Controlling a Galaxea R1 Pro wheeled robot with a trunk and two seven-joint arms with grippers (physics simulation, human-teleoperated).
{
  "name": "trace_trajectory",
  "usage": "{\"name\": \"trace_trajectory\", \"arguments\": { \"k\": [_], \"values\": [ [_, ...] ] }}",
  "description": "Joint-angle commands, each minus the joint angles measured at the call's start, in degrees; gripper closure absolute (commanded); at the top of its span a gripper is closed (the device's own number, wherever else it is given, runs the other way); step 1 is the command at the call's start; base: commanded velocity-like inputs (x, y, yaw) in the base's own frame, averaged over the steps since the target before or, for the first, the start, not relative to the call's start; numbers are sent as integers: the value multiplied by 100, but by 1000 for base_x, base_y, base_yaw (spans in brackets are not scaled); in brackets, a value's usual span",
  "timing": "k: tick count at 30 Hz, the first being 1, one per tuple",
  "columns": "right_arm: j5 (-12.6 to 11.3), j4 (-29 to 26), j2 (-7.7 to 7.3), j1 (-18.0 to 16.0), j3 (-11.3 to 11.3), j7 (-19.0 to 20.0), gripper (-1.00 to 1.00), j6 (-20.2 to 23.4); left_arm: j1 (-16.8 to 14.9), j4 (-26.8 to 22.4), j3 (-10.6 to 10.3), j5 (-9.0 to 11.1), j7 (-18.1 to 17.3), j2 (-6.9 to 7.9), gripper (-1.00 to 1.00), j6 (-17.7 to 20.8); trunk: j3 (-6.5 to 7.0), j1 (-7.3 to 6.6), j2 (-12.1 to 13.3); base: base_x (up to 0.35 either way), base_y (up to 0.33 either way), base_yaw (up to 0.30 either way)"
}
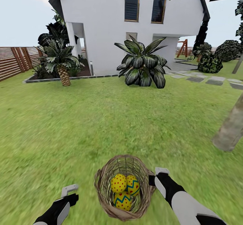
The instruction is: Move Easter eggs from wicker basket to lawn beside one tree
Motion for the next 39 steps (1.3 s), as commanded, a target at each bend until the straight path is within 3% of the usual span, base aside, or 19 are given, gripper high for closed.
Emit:
{"name": "trace_trajectory", "arguments": {
  "k": [1,39],
  "values": [
    [-23,-15,6,-1,-39,-16,100,23,-1,-12,-5,52,18,0,-100,27,-7,4,-5,341,0,0],
    [-24,-12,15,-3,-34,-16,100,25,-1,-21,-5,52,17,0,-100,22,-7,4,-5,341,0,-46]
  ]
}}
